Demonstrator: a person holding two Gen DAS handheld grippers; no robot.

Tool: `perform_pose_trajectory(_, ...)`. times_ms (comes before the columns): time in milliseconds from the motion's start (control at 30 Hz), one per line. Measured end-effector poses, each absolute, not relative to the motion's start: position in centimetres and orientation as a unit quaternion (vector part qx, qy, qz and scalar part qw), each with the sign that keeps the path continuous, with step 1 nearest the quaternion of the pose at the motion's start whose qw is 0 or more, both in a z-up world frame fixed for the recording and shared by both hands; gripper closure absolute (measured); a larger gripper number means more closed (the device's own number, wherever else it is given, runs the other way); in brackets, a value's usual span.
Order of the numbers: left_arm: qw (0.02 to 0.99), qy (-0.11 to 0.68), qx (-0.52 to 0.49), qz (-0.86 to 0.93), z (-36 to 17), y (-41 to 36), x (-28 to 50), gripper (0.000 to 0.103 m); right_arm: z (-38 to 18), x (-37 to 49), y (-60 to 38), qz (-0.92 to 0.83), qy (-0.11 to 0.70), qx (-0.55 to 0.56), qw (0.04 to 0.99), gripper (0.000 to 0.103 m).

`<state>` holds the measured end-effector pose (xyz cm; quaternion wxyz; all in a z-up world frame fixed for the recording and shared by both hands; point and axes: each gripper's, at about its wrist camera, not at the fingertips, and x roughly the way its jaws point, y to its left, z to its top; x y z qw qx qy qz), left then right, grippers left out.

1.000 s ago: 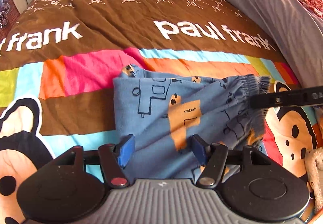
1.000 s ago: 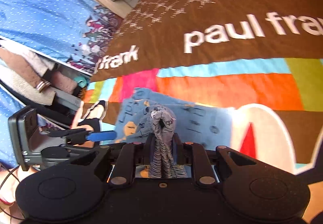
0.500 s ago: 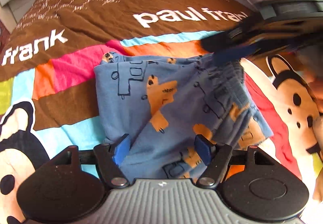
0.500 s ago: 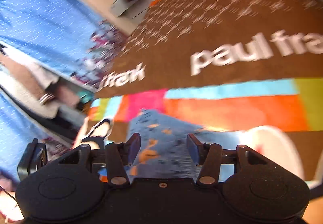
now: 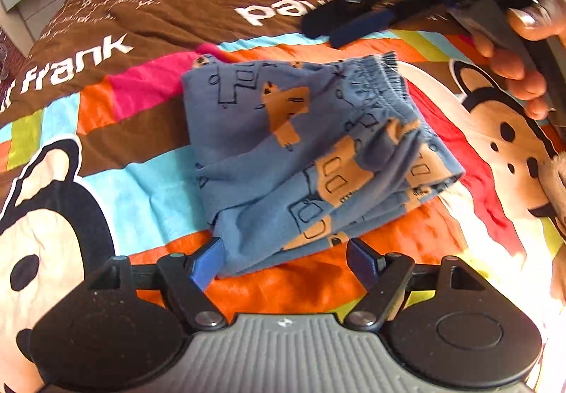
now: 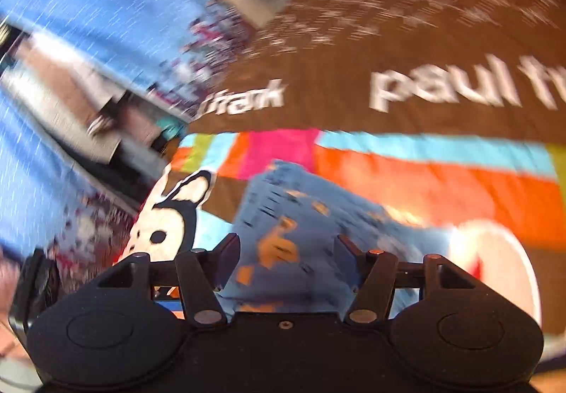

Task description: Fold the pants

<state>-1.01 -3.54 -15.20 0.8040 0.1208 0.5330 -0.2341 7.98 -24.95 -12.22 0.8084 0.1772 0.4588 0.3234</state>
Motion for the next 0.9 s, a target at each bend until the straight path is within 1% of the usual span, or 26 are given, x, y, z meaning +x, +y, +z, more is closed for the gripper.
perform_pose_trajectory(100,0.801,0.537,0.118,-0.238,-16.0,-4.0,-0.7,0.021,-13.3,11.2,-20.7,0.403,0.461,0.156,0.775,0.041)
perform_pose_trajectory(233,0.796,0.540,0.116,-0.246,-17.1,-4.4,-1.5,0.017,-16.6,14.5,-15.7,0.491,0.517,0.123,0.691,0.045)
perform_pose_trajectory(267,0.796,0.538,0.120,-0.249,-17.3,-4.5,-1.9,0.016,-17.3,15.2,-14.9,0.488,0.523,0.083,0.694,0.060)
perform_pose_trajectory(300,0.795,0.538,0.123,-0.251,-17.5,-4.7,-2.2,0.016,-17.7,16.0,-14.7,0.468,0.513,0.033,0.719,0.075)
perform_pose_trajectory(333,0.794,0.538,0.125,-0.253,-17.7,-4.9,-2.5,0.016,-18.2,17.2,-15.1,0.449,0.508,0.017,0.735,0.103)
perform_pose_trajectory(400,0.795,0.536,0.128,-0.253,-17.9,-5.1,-3.2,0.016,-18.0,19.3,-16.6,0.407,0.489,0.026,0.771,0.103)
perform_pose_trajectory(433,0.795,0.537,0.125,-0.254,-17.8,-5.1,-3.3,0.016,-17.2,20.0,-17.1,0.372,0.475,0.010,0.797,0.078)
perform_pose_trajectory(467,0.794,0.539,0.119,-0.255,-17.8,-5.0,-3.4,0.016,-16.3,20.5,-17.9,0.377,0.460,0.032,0.803,0.060)
perform_pose_trajectory(533,0.793,0.542,0.110,-0.256,-17.6,-4.9,-3.5,0.016,-14.3,20.1,-18.3,0.415,0.445,0.059,0.791,0.045)
perform_pose_trajectory(633,0.789,0.543,0.115,-0.261,-17.6,-5.0,-4.0,0.016,-12.5,16.9,-15.2,0.483,0.433,-0.008,0.761,0.039)
perform_pose_trajectory(700,0.787,0.546,0.113,-0.266,-17.4,-5.0,-4.2,0.016,-12.7,14.5,-13.2,0.514,0.430,-0.057,0.740,0.039)
perform_pose_trajectory(767,0.786,0.546,0.105,-0.269,-16.7,-4.3,-4.3,0.020,-13.1,12.1,-12.5,0.524,0.424,-0.102,0.732,0.039)
perform_pose_trajectory(833,0.791,0.544,0.095,-0.262,-15.8,-3.1,-4.4,0.020,-14.0,10.3,-13.6,0.507,0.427,-0.131,0.737,0.039)
perform_pose_trajectory(900,0.798,0.541,0.082,-0.252,-14.8,-1.4,-3.9,0.020,-15.1,8.4,-16.5,0.466,0.447,-0.153,0.748,0.039)
